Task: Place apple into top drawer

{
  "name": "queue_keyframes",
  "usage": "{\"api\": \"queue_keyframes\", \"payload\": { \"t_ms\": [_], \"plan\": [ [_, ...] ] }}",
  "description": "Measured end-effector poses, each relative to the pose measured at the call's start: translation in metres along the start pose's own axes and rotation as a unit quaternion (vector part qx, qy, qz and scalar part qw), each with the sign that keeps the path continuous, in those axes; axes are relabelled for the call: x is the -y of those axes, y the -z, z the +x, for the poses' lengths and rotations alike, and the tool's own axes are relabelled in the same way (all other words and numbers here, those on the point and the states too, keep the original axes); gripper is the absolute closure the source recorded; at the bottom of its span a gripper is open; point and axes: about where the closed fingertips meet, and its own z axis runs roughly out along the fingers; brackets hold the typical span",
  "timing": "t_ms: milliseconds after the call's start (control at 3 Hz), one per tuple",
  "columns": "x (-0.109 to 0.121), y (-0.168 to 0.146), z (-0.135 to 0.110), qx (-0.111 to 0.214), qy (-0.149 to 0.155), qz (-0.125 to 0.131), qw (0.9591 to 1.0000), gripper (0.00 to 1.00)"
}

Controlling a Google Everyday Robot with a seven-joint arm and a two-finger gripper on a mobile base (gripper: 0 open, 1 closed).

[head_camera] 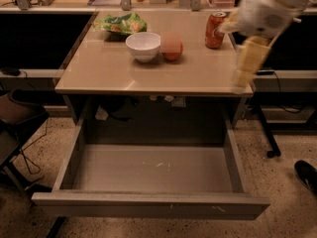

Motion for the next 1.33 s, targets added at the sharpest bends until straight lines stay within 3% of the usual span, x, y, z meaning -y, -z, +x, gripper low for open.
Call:
{"api": "queue_keyframes", "payload": {
  "t_ms": [333,667,1000,1333],
  "plan": [
    [0.059,-0.066,-0.058,0.028,0.050,-0.057,0.9967,0.00],
    [0.093,-0.105,-0.103,0.048,0.073,-0.056,0.9946,0.00],
    [0.099,-0.108,-0.107,0.053,0.072,-0.047,0.9949,0.00],
    [0.116,-0.106,-0.086,0.076,0.058,-0.031,0.9949,0.00]
  ]
}}
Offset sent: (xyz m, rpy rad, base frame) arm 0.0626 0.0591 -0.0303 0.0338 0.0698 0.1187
